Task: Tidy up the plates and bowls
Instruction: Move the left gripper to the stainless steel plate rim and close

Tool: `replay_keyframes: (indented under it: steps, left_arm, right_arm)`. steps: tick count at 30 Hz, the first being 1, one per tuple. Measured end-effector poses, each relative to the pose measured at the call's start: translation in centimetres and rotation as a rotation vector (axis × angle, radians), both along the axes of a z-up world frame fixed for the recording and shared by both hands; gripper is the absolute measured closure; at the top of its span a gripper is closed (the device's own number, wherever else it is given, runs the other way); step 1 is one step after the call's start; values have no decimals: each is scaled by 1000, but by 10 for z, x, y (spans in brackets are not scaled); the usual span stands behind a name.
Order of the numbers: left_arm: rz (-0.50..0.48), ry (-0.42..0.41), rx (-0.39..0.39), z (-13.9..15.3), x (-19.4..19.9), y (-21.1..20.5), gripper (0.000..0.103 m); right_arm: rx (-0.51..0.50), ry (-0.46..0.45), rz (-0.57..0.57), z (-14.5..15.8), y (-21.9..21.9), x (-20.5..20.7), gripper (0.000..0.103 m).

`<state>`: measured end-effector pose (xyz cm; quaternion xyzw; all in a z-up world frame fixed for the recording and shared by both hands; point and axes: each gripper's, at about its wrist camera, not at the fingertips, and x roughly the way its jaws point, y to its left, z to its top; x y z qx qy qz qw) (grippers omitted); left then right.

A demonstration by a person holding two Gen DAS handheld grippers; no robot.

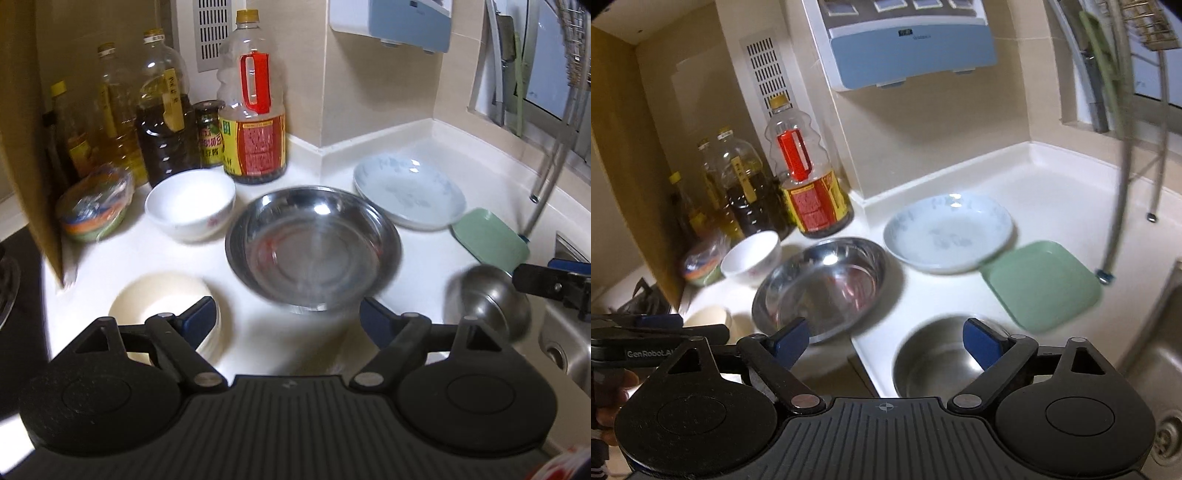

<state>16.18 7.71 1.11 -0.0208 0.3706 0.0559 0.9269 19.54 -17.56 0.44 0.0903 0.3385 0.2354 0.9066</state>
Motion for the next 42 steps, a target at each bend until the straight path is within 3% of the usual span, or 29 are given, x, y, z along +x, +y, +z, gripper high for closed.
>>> replay_keyframes:
  steps: [4,9,17,22,26,31,37,39,42]
  left_arm:
    - [1,24,3,-9,38,23,23]
    - [-12,77,-28,-24,75,51,37]
    - [-10,165,-79,-46,120,82,45]
    - [-14,220,-101,-58,138,93,60]
    - [-11,247,-121,-65,148,98,68]
    - [-19,271,-132,-70,152,98,69]
    - [-24,291,-136,-75,156,98,72]
    - [-25,294,-136,-76,157,98,84]
    - [-18,293,-130,-77,157,98,89]
  right_arm:
    - [-4,32,3,-11,25,38,19]
    - [-13,80,-5,-27,52,76,21]
    - [-51,190,-42,-57,76,122,22]
    - [-71,261,-81,-70,85,142,24]
    - [-85,319,-87,-79,93,154,38]
    - [-93,368,-111,-90,95,161,45]
    - [-108,407,-121,-96,98,161,67]
    - [-104,415,-127,-97,98,161,80]
    - [-91,421,-133,-98,97,161,91]
